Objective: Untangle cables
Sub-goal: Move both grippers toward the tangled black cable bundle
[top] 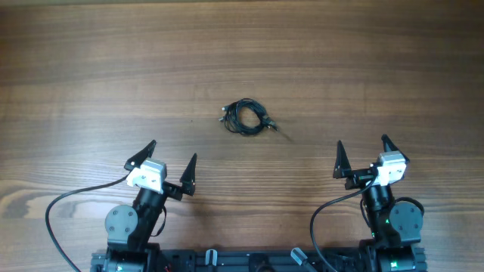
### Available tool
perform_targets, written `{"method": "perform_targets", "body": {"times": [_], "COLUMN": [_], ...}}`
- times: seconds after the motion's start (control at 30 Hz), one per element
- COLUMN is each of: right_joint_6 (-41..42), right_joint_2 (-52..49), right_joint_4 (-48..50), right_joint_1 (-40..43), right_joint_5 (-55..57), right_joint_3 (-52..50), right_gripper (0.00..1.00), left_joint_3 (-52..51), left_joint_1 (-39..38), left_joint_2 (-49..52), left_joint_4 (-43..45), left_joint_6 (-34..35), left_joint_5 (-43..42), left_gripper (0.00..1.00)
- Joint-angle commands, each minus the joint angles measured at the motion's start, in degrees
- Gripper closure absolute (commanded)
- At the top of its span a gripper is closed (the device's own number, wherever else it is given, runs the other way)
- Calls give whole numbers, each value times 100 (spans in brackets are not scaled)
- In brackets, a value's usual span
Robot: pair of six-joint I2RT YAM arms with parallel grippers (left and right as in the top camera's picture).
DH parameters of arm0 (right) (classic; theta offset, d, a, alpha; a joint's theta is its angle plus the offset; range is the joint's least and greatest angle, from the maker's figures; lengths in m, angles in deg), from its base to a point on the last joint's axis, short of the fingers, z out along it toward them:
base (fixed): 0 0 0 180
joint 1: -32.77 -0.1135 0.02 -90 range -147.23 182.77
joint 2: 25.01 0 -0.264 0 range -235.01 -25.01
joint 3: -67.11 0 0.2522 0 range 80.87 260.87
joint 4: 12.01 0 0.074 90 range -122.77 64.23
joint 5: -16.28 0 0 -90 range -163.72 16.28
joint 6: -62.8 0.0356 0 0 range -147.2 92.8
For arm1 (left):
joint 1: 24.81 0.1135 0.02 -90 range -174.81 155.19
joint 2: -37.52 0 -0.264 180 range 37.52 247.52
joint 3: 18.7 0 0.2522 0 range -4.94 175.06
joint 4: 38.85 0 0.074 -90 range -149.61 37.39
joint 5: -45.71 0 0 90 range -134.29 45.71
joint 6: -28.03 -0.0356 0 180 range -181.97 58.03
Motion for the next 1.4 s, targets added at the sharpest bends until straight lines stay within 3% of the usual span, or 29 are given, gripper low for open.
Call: {"method": "perform_targets", "body": {"times": [0.0,0.5,0.57,0.67,0.8,0.97,1.07,1.23,1.3,1.37], "right_joint_6": [-79,-66,378,1043,1137,1086,1082,1080,966,623], "right_joint_2": [61,61,61,61,-122,-1040,-1965,-3910,-4610,-5257], "right_joint_4": [20,20,37,48,-229,-745,-1174,-2380,-3040,-3650], "right_joint_1": [24,24,24,24,24,24,24,24,24,24], "right_joint_5": [-72,-83,-138,-138,-127,-72,-72,-160,-155,-157], "right_joint_3": [-4,-4,-4,-2,247,1003,1733,3388,4109,4828], "right_gripper": [0,0,0,0,0,0,0,0,0,0], "left_joint_3": [-33,-33,-33,-33,151,1113,1961,4022,4763,5027], "left_joint_1": [22,20,20,22,22,22,20,20,22,20], "left_joint_2": [-46,-46,-46,-44,142,1460,2752,5278,5995,6415], "left_joint_4": [-4,24,57,55,-116,-649,-1008,-2597,-3418,-3600], "left_joint_6": [-109,-109,-79,535,863,861,861,861,859,866], "left_joint_5": [-131,-136,-129,195,304,369,367,271,33,-83], "left_gripper": [0,0,0,0,0,0,0,0,0,0]}}
